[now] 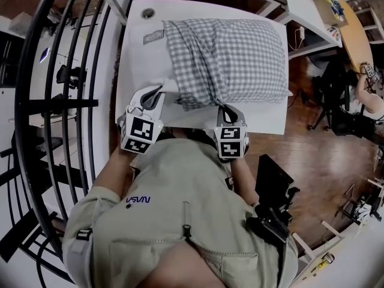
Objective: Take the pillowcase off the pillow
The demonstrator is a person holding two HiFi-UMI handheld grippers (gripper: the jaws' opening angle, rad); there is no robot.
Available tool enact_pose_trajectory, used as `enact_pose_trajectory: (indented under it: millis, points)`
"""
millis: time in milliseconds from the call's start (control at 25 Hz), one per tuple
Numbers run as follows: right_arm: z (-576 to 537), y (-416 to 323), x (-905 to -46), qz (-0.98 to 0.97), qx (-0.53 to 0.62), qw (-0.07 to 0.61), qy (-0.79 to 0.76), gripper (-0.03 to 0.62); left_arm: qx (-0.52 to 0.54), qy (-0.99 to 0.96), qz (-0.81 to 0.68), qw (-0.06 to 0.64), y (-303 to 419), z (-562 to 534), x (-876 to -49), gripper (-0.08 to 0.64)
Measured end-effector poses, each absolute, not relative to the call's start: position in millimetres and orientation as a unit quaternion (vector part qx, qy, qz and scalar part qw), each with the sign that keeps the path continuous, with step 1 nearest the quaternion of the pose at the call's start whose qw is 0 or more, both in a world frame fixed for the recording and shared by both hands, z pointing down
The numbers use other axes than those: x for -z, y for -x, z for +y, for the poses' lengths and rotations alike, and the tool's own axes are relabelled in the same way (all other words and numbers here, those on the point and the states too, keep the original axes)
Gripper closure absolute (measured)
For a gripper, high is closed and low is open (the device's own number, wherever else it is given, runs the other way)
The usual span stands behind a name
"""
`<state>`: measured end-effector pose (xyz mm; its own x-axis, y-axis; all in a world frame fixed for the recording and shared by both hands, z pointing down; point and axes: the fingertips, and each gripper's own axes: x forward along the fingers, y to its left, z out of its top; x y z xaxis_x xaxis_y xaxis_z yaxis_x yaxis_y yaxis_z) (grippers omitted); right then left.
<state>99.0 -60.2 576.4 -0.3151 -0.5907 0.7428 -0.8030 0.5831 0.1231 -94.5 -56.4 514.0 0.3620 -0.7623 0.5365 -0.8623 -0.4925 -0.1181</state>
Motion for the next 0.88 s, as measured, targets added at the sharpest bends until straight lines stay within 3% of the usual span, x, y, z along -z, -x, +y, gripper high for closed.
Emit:
enact_pose_trajectory:
  millis: [280, 720, 880]
  points:
    - [-97, -145, -568, -0.759, -0.097, 0.388, -0.514, 0.588, -0.229, -0.807, -0.528, 0.131, 132, -71, -506, 0.545]
    - [-92, -160, -629, -0.744, -0.170, 0.433, -0.480, 0.586, -0.202, -0.795, -0.519, 0.241, 116, -48, -596, 0.540]
    - [-83, -160, -626, -0.747, -0.187, 0.452, -0.450, 0.565, -0.197, -0.813, -0.500, 0.223, 109, -44, -578, 0.475]
